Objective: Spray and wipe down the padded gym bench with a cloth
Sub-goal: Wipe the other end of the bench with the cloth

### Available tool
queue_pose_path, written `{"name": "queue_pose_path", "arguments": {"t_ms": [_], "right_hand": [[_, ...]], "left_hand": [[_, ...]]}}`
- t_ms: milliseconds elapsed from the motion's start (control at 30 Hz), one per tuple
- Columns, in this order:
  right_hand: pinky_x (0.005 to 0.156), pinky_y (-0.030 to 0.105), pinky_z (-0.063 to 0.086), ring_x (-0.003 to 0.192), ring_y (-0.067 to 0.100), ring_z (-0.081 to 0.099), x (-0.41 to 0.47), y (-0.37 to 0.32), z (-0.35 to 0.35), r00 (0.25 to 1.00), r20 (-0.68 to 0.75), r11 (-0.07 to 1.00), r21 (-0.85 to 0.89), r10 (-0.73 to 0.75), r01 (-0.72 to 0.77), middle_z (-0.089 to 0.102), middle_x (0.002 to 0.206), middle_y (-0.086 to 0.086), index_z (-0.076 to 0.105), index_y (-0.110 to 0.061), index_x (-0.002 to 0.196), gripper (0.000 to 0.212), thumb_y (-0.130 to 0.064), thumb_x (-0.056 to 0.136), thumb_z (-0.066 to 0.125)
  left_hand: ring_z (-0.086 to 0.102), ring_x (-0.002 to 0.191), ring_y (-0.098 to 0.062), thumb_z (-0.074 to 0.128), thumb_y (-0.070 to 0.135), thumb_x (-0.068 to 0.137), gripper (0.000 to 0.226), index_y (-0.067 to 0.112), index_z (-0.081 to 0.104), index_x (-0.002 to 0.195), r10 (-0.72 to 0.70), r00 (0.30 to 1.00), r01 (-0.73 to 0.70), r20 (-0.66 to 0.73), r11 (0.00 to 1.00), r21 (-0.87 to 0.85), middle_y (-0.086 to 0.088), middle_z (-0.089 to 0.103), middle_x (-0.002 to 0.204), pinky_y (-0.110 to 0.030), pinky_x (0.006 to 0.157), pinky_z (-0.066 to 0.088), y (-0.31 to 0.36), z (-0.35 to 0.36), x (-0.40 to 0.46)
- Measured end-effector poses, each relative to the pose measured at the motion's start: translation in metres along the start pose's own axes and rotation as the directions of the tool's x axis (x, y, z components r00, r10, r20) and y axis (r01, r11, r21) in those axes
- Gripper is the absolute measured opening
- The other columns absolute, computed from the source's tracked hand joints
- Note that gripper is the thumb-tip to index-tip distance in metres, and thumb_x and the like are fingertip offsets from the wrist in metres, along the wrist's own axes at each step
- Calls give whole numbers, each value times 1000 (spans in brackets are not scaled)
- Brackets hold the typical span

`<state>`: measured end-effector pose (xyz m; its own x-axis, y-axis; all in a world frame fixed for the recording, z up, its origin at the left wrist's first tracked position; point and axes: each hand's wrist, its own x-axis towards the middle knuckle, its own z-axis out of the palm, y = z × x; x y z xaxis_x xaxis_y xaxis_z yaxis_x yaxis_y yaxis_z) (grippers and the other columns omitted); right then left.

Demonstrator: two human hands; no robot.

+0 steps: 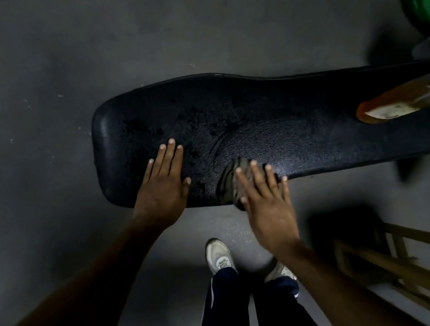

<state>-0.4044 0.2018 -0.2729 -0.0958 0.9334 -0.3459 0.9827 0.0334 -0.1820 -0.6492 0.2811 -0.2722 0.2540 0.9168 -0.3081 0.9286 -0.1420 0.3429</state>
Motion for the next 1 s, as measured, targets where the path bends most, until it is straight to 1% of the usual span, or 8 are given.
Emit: {"name": "queue_pose_path", "arguments": {"t_ms": [67,200,267,400,500,633,833,1000], "right_hand": [[132,52,-7,164,28,-11,21,6,-12,994,-9,989,102,107,-106,-6,178,1,3,-36,169,59,-39,114,24],[133,53,-4,165,27,-9,81,-9,-27,970,-44,934,284,237,-216,-4,179,0,8,-31,170,59,-40,115,27],[132,54,-5,165,29,-8,100,-26,-28,987,-62,967,221,145,-128,-6,179,1,7,-29,170,62,-41,114,30],[132,54,-3,165,29,-7,97,-53,-20,980,-28,979,54,-196,197,-6,179,2,8,-27,170,64,-43,113,33],[133,55,3,165,28,-5,76,-38,-12,970,-25,970,-3,-241,241,-3,179,1,8,-28,170,65,-43,112,34],[133,54,4,166,26,-2,60,12,-11,991,-82,995,-1,-103,103,1,179,-2,12,-32,170,65,-39,112,39],[133,56,6,166,27,2,88,90,-35,961,-109,953,194,255,-231,5,179,-1,17,-31,169,61,-42,113,38],[132,57,1,166,31,2,166,69,-53,924,-157,911,287,350,-296,7,179,1,18,-32,169,60,-42,112,35]], "left_hand": [[-9,154,-15,38,35,103,69,16,4,160,-3,1000,3,7,1000,-16,0,-6,168,-41,124,3,1,-1,-1],[-12,153,-13,36,36,103,69,18,0,160,-19,999,20,28,999,-35,2,-10,167,-39,124,0,-1,-4,-5],[-13,153,-12,35,37,103,69,19,-2,159,-20,999,22,40,999,-42,3,-11,167,-40,124,0,-2,-4,-5],[-13,153,-13,36,41,103,71,18,-1,159,-43,998,44,36,999,-21,3,-11,167,-41,124,0,-1,-2,-6],[-10,153,-14,39,41,102,71,17,3,160,-88,996,89,13,996,-17,1,-7,168,-43,124,1,7,-2,-4],[-8,154,-16,40,44,101,74,17,4,160,-121,993,121,1,993,-13,-1,-6,168,-46,124,1,14,-3,7],[-7,154,-17,40,51,99,82,15,-1,159,-177,983,177,-52,984,-5,-2,-5,168,-46,124,0,18,-9,39],[-8,154,-19,36,56,100,81,15,-1,159,-246,965,244,-96,969,-36,-3,-7,168,-47,124,-2,12,-20,72]]}}
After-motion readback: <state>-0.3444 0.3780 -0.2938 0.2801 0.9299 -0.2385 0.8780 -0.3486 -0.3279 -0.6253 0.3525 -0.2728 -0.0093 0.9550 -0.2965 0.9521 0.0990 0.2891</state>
